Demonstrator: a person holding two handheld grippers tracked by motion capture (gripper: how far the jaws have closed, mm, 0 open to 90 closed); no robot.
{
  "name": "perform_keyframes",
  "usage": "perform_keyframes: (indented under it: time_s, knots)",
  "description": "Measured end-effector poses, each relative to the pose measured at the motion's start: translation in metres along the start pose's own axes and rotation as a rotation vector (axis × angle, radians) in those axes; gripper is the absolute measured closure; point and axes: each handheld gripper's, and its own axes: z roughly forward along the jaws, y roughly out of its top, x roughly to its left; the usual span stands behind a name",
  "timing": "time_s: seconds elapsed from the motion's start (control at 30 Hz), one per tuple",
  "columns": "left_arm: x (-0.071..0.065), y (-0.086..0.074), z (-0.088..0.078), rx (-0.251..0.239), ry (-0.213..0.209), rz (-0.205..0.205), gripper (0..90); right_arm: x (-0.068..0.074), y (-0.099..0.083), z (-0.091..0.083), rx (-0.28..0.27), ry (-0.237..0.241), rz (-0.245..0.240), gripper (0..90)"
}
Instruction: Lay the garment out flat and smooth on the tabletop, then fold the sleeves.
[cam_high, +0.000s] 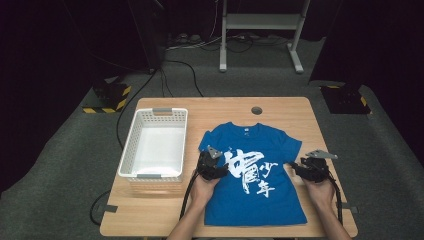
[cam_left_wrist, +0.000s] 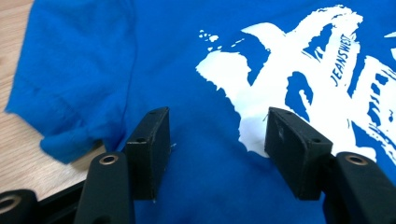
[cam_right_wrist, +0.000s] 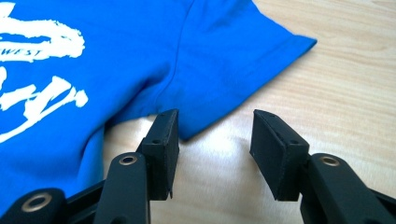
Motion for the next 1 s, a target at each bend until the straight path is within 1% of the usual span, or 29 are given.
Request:
perform_keyframes:
  time_s: [0.07, 0.13, 0.17, 0.2, 0.23, 0.37, 0.57, 0.7, 0.73, 0.77, 0.83, 1.0]
  knots:
    - [0.0003, -0.0026, -0.0010, -0.010, 0.006, 0.008, 40.4, 0.0017, -0.0038, -0.0010, 0.002, -0.005, -0.002, 50.4]
    - [0.0003, -0.0037, -0.0012, -0.016, 0.007, 0.007, 40.3, 0.0028, -0.0067, -0.0022, -0.008, -0.013, -0.008, 49.1]
    - [0.0004, -0.0048, -0.0013, -0.024, 0.010, 0.013, 40.4, 0.0031, -0.0079, -0.0026, -0.014, -0.014, -0.004, 48.2]
    - [-0.0011, -0.0072, -0.0008, -0.036, 0.025, 0.039, 40.2, 0.0032, -0.0091, -0.0030, -0.018, -0.018, -0.005, 46.9]
    - [-0.0018, -0.0071, -0.0007, -0.036, 0.032, 0.041, 39.5, 0.0033, -0.0094, -0.0033, -0.018, -0.021, -0.004, 45.6]
    - [-0.0008, -0.0067, -0.0003, -0.031, 0.038, 0.033, 36.9, 0.0034, -0.0096, -0.0033, -0.014, -0.020, -0.004, 42.1]
    - [-0.0009, -0.0068, -0.0003, -0.030, 0.040, 0.032, 36.1, 0.0024, -0.0094, -0.0028, -0.011, -0.020, 0.003, 37.1]
    - [-0.0011, -0.0069, -0.0004, -0.030, 0.041, 0.031, 35.9, 0.0023, -0.0094, -0.0028, -0.010, -0.022, 0.006, 36.5]
    - [-0.0009, -0.0068, -0.0004, -0.030, 0.040, 0.031, 35.8, 0.0025, -0.0094, -0.0027, -0.007, -0.029, 0.011, 34.8]
    - [-0.0009, -0.0068, -0.0004, -0.030, 0.040, 0.031, 35.8, 0.0025, -0.0094, -0.0027, -0.007, -0.029, 0.011, 34.8]
    - [-0.0008, -0.0068, -0.0004, -0.029, 0.039, 0.030, 35.8, 0.0023, -0.0092, -0.0025, -0.004, -0.026, 0.009, 32.1]
    - [-0.0008, -0.0069, -0.0004, -0.030, 0.038, 0.029, 35.7, 0.0013, -0.0101, -0.0038, 0.000, -0.027, 0.015, 31.9]
